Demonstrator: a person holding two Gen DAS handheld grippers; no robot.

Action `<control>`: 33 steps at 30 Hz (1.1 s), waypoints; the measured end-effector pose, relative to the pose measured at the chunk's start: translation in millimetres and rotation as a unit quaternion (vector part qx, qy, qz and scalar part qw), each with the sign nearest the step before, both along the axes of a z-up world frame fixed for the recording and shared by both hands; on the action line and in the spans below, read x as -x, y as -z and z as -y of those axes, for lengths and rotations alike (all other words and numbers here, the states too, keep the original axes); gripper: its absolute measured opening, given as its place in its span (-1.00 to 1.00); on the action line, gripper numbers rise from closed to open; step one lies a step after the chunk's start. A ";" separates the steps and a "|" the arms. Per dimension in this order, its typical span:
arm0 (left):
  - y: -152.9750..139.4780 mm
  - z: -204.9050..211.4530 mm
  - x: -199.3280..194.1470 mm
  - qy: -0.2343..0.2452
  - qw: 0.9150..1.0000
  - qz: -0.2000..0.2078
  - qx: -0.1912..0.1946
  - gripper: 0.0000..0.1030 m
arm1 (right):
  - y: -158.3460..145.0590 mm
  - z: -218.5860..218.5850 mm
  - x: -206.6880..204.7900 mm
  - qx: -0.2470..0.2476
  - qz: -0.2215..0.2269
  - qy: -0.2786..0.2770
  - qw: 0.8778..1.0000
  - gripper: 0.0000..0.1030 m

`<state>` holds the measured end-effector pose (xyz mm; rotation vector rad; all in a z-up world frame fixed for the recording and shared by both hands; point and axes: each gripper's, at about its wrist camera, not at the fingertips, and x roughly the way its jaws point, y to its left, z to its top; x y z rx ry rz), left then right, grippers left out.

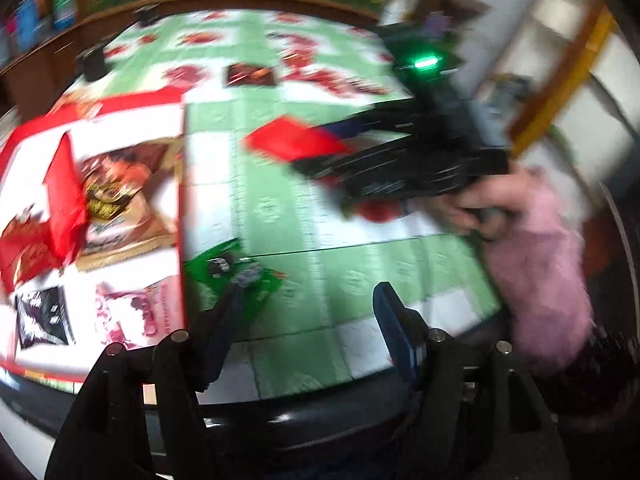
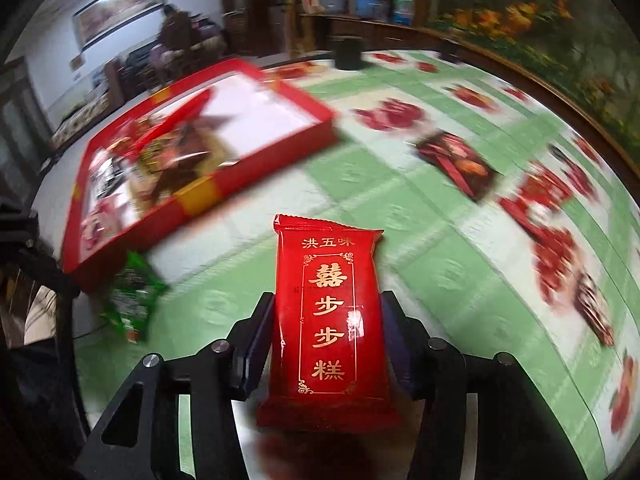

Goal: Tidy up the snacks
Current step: 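Grasp the green packet with the left tool while the right tool holds the red packet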

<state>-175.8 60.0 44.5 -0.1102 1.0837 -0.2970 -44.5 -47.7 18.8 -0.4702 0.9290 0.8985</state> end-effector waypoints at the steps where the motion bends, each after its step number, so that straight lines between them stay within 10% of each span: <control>1: 4.2 0.9 -3.1 -0.015 1.000 -0.010 -0.002 0.29 | -0.2 6.7 -5.3 -0.001 0.000 0.013 1.000 0.03; 10: 31.3 -3.5 -20.6 -0.080 0.996 -0.046 -0.013 0.29 | -2.5 22.8 -17.5 0.008 0.009 0.045 0.999 0.07; 33: 36.4 19.7 -38.1 -0.008 0.994 0.007 -0.107 0.41 | -0.8 15.6 -10.4 0.004 0.010 0.046 0.999 0.07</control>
